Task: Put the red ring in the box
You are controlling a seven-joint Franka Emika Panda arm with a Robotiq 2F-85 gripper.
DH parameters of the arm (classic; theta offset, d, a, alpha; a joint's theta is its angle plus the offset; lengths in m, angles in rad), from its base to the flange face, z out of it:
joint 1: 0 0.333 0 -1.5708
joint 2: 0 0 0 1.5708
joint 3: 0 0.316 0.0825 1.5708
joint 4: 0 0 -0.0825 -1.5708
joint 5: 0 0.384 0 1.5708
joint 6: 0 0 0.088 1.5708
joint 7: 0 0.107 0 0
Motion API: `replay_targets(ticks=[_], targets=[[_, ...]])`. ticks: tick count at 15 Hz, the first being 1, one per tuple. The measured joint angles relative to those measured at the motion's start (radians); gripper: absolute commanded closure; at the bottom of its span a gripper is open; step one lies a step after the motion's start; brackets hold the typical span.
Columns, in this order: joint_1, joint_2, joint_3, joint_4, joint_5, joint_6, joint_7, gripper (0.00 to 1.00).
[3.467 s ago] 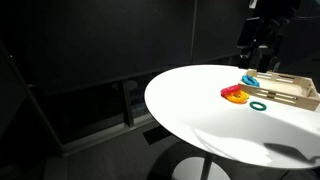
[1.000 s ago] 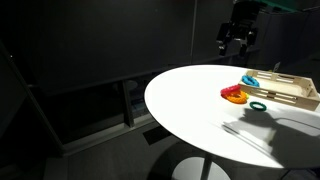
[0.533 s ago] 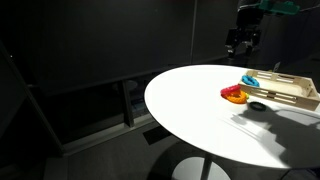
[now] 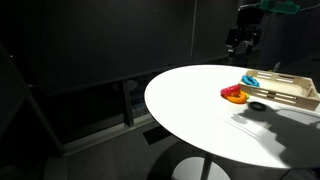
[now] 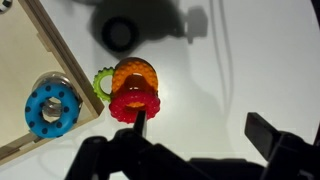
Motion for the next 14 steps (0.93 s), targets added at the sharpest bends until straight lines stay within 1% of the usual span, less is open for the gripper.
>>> replay_targets(ticks=[5, 9, 12, 14], targets=[[0.000, 0.023, 0.000, -0.002, 0.000, 0.079, -0.011, 0.00], [-0.001, 0.067, -0.002, -0.003, 0.000, 0.153, -0.039, 0.00], [-0.008, 0.109, -0.007, -0.003, -0.016, 0.181, -0.060, 0.00], [-0.013, 0.137, -0.011, -0.003, -0.049, 0.182, -0.073, 0.00]])
